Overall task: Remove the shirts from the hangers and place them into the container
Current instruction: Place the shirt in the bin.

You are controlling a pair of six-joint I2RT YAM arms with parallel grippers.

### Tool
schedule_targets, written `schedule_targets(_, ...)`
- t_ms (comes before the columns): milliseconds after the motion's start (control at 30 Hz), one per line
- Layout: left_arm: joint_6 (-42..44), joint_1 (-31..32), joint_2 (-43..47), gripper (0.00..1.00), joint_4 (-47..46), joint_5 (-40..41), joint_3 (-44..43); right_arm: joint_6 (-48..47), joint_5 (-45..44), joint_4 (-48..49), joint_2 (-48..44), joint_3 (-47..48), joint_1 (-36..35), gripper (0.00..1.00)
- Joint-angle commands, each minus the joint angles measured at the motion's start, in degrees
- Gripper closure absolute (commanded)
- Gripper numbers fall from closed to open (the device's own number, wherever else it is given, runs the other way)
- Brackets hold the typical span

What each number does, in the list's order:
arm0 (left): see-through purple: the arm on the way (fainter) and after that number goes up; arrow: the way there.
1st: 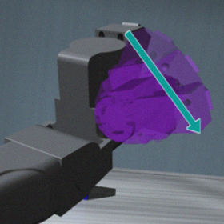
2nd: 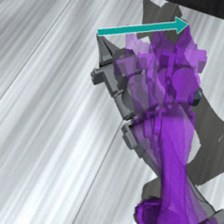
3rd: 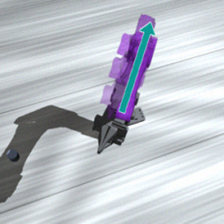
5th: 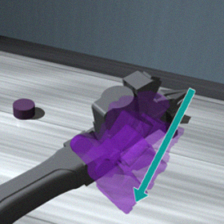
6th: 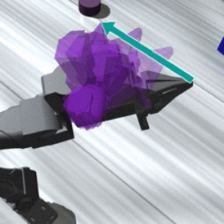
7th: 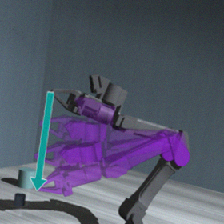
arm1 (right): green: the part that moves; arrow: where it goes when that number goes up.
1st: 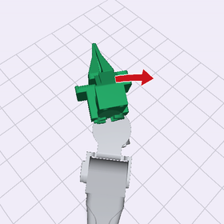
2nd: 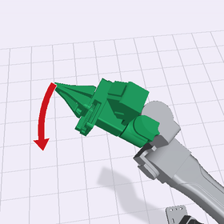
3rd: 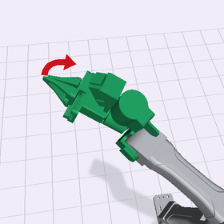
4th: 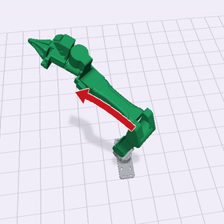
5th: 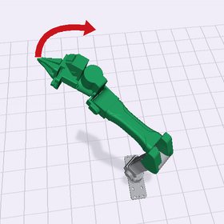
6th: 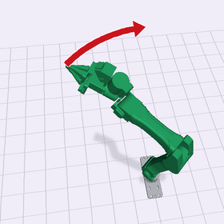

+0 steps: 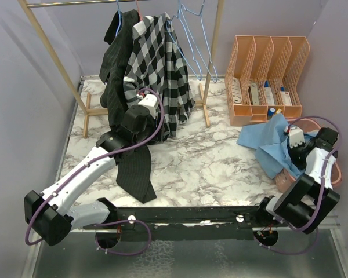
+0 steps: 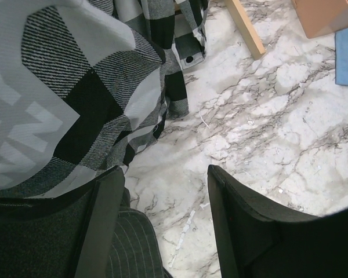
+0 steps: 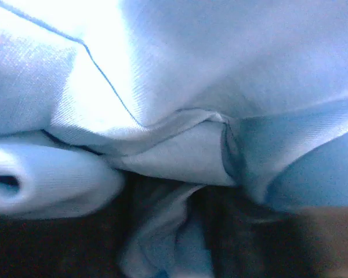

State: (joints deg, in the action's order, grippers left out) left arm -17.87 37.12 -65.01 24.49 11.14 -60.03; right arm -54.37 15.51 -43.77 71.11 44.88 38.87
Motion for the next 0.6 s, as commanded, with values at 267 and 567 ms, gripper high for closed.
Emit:
schedule_targets(267, 0.2, -0.1, 0.3, 0.35, -2.5, 0.1, 2.4, -3.6, 17.2, -31.7, -6.1, 31.3, -0.2, 0.02)
schedule_targets(567, -0.6, -0.1, 0.7, 0.35, -3.8, -0.1, 3.6, 2.7, 21.2, -37.1, -0.4, 50.5, -4.4, 0.02)
